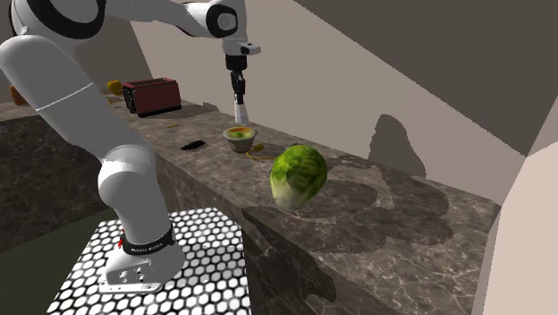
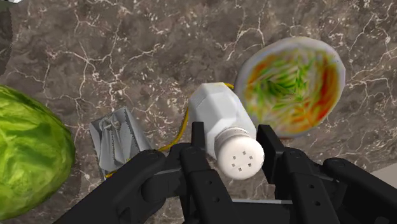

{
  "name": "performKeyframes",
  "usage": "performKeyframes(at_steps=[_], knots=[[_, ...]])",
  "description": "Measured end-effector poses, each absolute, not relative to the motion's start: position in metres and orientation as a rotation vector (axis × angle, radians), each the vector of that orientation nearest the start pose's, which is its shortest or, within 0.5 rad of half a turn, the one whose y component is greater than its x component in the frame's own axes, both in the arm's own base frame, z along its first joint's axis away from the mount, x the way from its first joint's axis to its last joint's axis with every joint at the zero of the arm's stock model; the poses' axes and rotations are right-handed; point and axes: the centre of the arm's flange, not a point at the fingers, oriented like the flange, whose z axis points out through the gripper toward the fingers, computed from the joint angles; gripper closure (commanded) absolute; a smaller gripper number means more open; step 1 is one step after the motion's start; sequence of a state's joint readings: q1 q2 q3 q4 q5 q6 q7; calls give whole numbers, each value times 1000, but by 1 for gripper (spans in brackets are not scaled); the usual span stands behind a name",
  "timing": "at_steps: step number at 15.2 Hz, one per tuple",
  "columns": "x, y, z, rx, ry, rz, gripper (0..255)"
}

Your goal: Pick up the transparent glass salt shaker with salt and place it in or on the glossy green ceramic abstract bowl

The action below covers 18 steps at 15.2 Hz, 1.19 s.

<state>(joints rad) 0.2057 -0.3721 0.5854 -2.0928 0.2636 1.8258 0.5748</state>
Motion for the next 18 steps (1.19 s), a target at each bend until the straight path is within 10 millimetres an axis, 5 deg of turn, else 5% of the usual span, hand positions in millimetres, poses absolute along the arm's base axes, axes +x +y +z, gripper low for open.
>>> performKeyframes(at_steps=[9,18], knots=[[292,488,568,-3059,-201,-10,255],[296,499,530,-3059,-195,-11,255]])
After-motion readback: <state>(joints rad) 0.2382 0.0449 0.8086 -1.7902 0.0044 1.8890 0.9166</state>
